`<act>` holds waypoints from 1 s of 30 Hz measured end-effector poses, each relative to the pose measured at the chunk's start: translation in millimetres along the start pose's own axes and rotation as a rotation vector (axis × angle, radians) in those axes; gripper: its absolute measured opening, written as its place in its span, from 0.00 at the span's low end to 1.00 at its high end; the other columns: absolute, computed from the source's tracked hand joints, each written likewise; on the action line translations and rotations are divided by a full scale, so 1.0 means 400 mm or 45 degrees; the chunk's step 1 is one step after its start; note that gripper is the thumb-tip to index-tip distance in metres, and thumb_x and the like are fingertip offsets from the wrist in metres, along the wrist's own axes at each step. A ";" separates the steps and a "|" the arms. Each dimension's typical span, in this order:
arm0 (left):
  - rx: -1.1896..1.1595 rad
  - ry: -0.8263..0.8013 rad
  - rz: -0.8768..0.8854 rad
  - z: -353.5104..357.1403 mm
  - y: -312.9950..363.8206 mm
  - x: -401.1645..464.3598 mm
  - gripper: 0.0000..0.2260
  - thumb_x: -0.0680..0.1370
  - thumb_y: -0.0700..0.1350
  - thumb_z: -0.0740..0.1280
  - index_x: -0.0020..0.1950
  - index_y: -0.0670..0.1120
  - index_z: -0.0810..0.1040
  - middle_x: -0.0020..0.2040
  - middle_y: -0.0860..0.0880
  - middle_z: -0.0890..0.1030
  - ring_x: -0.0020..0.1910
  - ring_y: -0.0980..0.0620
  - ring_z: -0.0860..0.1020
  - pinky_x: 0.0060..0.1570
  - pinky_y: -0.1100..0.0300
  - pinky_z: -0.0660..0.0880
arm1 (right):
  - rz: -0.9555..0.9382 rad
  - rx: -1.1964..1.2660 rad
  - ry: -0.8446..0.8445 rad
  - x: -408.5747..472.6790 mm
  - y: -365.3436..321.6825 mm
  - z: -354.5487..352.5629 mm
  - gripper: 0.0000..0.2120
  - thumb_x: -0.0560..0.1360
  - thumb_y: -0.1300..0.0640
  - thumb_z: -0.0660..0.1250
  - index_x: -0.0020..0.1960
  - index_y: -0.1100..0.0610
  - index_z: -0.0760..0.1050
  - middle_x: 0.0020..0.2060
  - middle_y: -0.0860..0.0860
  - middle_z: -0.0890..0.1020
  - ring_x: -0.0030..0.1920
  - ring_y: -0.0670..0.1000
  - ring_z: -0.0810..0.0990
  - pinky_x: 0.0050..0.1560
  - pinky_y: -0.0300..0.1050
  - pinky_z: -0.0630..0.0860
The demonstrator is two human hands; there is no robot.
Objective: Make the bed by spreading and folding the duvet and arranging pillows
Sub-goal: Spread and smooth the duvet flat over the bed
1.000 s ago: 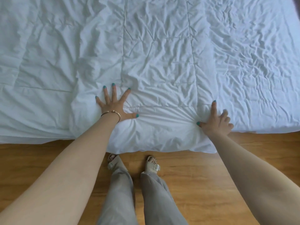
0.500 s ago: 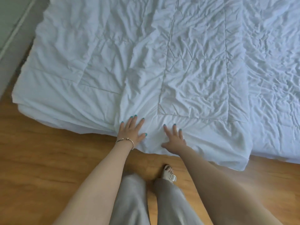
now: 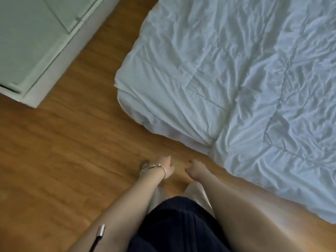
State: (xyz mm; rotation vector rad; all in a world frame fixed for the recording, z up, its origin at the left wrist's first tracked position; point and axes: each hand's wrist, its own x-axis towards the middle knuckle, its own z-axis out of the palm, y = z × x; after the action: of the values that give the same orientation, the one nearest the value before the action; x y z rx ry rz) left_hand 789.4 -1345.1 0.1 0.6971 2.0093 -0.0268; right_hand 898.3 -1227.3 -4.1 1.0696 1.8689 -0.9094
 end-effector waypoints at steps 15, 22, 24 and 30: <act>-0.417 0.139 -0.185 -0.376 -0.333 0.141 0.16 0.80 0.45 0.59 0.65 0.42 0.71 0.63 0.43 0.75 0.56 0.46 0.75 0.56 0.56 0.71 | -0.174 0.172 -0.017 0.185 -0.623 -0.140 0.29 0.79 0.51 0.61 0.76 0.59 0.57 0.69 0.58 0.70 0.66 0.58 0.72 0.63 0.47 0.69; -0.654 0.381 -0.249 -0.649 -0.396 0.300 0.18 0.81 0.45 0.58 0.71 0.44 0.67 0.66 0.42 0.72 0.61 0.43 0.73 0.59 0.54 0.72 | -0.302 0.194 0.168 0.285 -0.786 -0.288 0.28 0.78 0.55 0.60 0.76 0.52 0.57 0.67 0.58 0.66 0.65 0.59 0.70 0.64 0.54 0.71; -0.688 0.357 -0.223 -0.707 -0.397 0.329 0.20 0.81 0.46 0.59 0.73 0.46 0.64 0.68 0.42 0.69 0.63 0.43 0.72 0.61 0.53 0.70 | -0.312 0.194 0.230 0.295 -0.808 -0.294 0.29 0.78 0.56 0.61 0.77 0.50 0.57 0.70 0.56 0.63 0.68 0.58 0.65 0.63 0.52 0.69; -0.503 0.226 -0.086 -0.926 -0.462 0.498 0.21 0.81 0.50 0.57 0.73 0.48 0.64 0.68 0.43 0.71 0.64 0.43 0.72 0.64 0.49 0.70 | -0.134 0.249 0.389 0.331 -0.945 -0.283 0.32 0.77 0.53 0.62 0.77 0.45 0.53 0.76 0.52 0.54 0.74 0.56 0.57 0.68 0.53 0.66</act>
State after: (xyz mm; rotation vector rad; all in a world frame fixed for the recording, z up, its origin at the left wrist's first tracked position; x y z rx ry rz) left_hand 332.9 -1297.6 -13.5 0.3883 2.1204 0.3943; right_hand 482.3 -1232.4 4.0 1.2980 2.1356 -1.0539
